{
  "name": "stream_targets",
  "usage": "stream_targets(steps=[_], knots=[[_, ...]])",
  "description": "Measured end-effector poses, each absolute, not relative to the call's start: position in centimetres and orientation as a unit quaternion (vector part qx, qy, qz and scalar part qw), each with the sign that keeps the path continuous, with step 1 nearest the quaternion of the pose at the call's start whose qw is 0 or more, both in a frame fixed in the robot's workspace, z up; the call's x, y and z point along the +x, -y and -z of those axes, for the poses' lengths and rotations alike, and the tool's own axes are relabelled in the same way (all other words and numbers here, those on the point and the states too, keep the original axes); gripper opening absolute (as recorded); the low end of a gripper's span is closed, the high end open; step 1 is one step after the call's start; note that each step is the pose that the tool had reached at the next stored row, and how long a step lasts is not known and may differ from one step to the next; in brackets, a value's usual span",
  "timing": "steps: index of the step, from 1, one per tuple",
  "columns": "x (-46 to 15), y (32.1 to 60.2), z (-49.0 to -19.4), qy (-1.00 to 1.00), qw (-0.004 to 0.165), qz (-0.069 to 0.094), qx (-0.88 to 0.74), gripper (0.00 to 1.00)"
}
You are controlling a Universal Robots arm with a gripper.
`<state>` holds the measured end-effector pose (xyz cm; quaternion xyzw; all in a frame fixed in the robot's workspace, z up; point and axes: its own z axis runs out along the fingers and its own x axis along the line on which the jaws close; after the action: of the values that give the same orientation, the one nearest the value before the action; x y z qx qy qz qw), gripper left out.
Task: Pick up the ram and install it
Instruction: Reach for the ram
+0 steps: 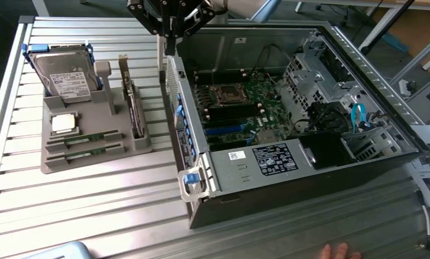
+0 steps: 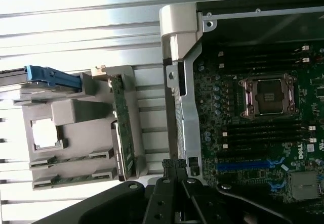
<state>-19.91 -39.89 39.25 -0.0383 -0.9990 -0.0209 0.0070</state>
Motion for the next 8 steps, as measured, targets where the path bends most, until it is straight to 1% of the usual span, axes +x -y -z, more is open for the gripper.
stream_targets(steps=[8], knots=[[-21.5,39.9,-39.2,0.999,0.013,0.021,-0.038,0.11]])
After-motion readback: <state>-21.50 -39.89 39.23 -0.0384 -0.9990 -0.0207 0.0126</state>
